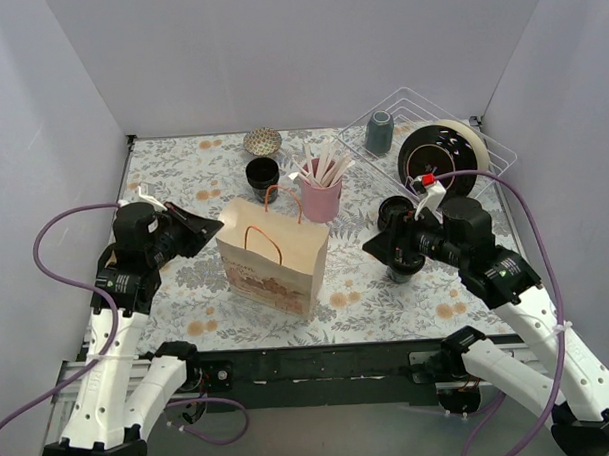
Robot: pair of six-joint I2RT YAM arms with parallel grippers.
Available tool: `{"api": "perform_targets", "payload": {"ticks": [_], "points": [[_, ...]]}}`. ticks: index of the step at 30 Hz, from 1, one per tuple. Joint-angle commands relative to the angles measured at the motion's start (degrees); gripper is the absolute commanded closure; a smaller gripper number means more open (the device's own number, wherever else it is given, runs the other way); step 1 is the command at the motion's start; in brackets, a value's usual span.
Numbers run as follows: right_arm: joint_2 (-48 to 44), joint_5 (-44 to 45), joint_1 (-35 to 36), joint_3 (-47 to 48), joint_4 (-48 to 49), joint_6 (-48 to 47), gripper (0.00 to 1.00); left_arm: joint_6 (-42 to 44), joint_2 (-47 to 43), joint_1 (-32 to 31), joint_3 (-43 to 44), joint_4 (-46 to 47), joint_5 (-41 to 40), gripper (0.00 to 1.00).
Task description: Pack the takeout coffee
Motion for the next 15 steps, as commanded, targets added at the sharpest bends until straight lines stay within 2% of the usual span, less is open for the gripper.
{"api": "perform_targets", "payload": {"ticks": [1,8,15], "points": [[-1.14,-5.37,0.59,2.39,5.7,4.29,0.25,-4.64,-2.6,0.08,1.64,-1.33,1.12,1.0],[0.7,-6.68,1.99,2.48,7.45,4.91,0.25,-15.27,-9.19,0.08,-9.07,0.34,2.25,1.0],[6.14,-2.12,8.66,6.34,11.32,7.02,0.25,-17.84,-12.19,0.08,-13.75,3.15,3.23,1.0]]}}
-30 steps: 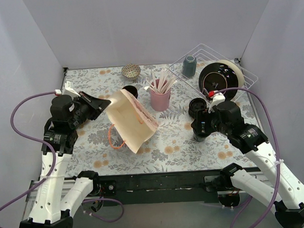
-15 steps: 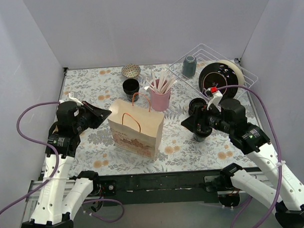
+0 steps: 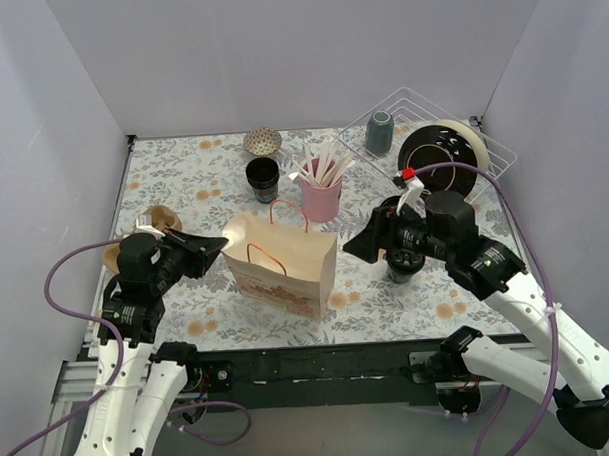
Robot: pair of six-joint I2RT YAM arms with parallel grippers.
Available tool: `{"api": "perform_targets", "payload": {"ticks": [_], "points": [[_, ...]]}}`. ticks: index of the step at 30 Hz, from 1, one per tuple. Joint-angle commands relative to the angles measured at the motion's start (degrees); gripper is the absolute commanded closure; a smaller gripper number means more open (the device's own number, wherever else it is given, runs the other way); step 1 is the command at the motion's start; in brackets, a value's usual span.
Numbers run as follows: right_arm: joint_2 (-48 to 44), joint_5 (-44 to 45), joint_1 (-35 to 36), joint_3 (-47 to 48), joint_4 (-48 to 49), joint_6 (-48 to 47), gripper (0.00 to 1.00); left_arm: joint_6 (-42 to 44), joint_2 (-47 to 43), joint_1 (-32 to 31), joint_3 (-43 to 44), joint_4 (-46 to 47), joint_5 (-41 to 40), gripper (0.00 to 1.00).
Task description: Pack the takeout coffee
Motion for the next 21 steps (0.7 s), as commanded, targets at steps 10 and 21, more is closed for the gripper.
{"api": "perform_targets", "payload": {"ticks": [10,21], "points": [[9.72,6.12,6.71,7.69,7.6,0.57,0.26,2.91,1.41,0.08,-1.51,1.3,0.21,1.0],[16.49,11.4,6.71,14.19,2.24,-4.09,0.77,10.2,3.26,0.08,0.77,3.68,0.73,0.89]]}}
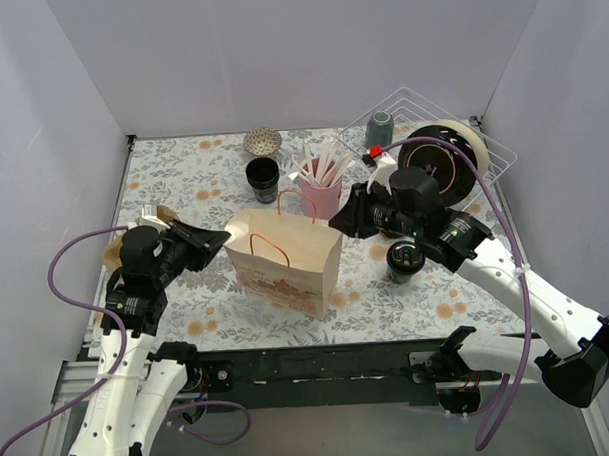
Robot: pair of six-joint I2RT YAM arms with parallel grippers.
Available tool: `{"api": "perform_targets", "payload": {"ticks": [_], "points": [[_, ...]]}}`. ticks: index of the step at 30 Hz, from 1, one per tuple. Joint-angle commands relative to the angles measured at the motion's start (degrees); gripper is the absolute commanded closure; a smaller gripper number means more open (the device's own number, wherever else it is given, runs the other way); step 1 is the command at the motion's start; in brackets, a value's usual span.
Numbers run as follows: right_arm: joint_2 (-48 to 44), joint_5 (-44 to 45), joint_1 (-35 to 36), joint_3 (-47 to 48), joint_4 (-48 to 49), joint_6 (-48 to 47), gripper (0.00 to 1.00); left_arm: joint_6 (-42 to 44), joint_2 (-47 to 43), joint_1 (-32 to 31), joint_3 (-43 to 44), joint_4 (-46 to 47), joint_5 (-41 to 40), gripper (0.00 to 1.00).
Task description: Pack the takeout coffee
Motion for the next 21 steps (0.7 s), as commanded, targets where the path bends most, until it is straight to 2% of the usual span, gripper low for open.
{"api": "perform_targets", "payload": {"ticks": [1,4,6,7,8,10,12,13,17,20,21], "points": [[1.88,2.26,0.3,3.97,-1.33,-4.39,0.86,4.85,0.97,0.08,1.47,-1.22,-0.29,0.88],[3.2,1.47,0.3,5.2,-1.42,-8.43,0.94,6.17,1.67,0.08,1.47,-0.43,0.67,0.84],[4.51,1.2,0.3,5.99,-1.5,-10.63,0.97,7.65,2.28,0.08,1.91,-0.43,0.32,0.78],[5.13,1.03,0.3,7.56,-1.77,-12.56,0.99,8.27,2.55,0.08,2.09,-0.43,0.15,0.73],[5.83,-0.1,0.3,8.19,-2.03,-15.71,0.99,9.06,2.72,0.08,2.79,-0.43,-0.2,0.62],[7.94,-0.64,0.3,10.29,-2.73,-18.46,0.99,12.58,3.86,0.08,3.84,-1.04,-1.08,0.49],[10.83,-1.25,0.3,12.4,-5.0,-23.11,0.99,13.72,5.44,0.08,6.38,-3.14,-7.82,0.37],[11.63,-1.17,0.21,13.28,-5.98,-24.17,0.99,13.55,5.88,0.08,7.09,-5.07,-10.55,0.36],[15.84,0.15,-0.22,18.55,-9.32,-27.78,0.99,11.88,9.31,0.08,9.82,-8.68,-27.84,0.35],[16.91,-0.29,-0.4,20.23,-9.77,-28.4,0.99,11.71,13.17,0.08,11.58,-9.48,-34.81,0.35],[17.08,-0.64,-0.49,20.49,-9.51,-28.75,0.99,11.19,14.23,0.08,12.19,-9.83,-40.58,0.35]]}}
